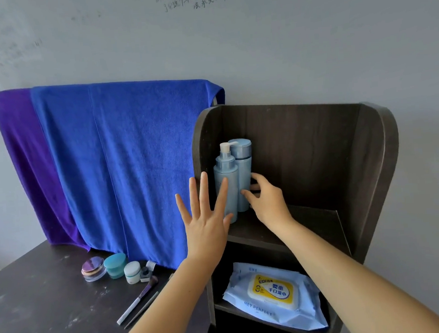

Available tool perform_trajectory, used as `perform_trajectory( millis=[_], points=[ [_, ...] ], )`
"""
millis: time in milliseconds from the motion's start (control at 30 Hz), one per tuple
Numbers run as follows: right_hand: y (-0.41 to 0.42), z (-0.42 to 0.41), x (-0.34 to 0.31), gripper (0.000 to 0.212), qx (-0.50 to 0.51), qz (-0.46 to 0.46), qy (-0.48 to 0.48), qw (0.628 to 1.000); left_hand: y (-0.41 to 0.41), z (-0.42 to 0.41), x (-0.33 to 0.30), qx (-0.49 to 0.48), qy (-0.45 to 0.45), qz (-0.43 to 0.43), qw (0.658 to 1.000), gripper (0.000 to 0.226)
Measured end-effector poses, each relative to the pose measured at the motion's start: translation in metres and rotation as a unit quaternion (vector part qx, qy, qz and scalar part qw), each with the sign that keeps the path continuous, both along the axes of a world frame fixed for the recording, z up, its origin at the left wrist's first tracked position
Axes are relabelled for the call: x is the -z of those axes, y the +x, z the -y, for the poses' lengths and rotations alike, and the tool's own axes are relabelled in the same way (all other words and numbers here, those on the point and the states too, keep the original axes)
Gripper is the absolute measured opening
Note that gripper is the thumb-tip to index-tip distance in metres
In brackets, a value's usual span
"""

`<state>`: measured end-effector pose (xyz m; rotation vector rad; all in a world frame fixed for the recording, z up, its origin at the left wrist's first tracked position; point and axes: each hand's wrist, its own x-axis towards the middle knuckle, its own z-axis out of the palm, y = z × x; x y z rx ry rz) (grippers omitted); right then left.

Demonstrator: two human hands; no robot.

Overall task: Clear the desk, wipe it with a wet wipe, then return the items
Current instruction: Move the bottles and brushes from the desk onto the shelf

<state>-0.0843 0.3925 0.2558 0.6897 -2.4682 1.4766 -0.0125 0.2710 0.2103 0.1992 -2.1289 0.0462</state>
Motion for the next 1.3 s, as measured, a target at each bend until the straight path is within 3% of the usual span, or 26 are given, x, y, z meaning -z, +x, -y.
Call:
perform_trajectory(
  millis=[500, 633, 833, 1133, 1300],
  points=[
    [-0.005, 0.005, 0.007, 0.048, 0.017, -0.033, 0.0, 0.999, 0.002, 0.001, -0.001, 0.042, 0.006, 0.014, 0.999, 0.091],
    [0.019, -0.01, 0.008, 0.041, 0.022, -0.112, -0.019, 0.993, 0.024, 0.007, 0.001, 0.078, 0.021, 0.012, 0.997, 0.077],
    [0.082, 0.01, 0.04, 0.037, -0.067, -0.184, -0.058, 0.979, 0.083, 0.055, 0.029, 0.091, 0.086, 0.029, 0.992, 0.059],
    [0.143, 0.115, 0.149, 0.052, -0.13, -0.094, 0.109, 0.981, 0.169, 0.159, 0.115, 0.025, 0.198, 0.176, 0.964, 0.063],
    [0.163, 0.179, 0.199, 0.034, -0.117, -0.024, 0.172, 0.978, 0.207, 0.23, 0.154, 0.011, 0.231, 0.265, 0.936, 0.066]
  ],
)
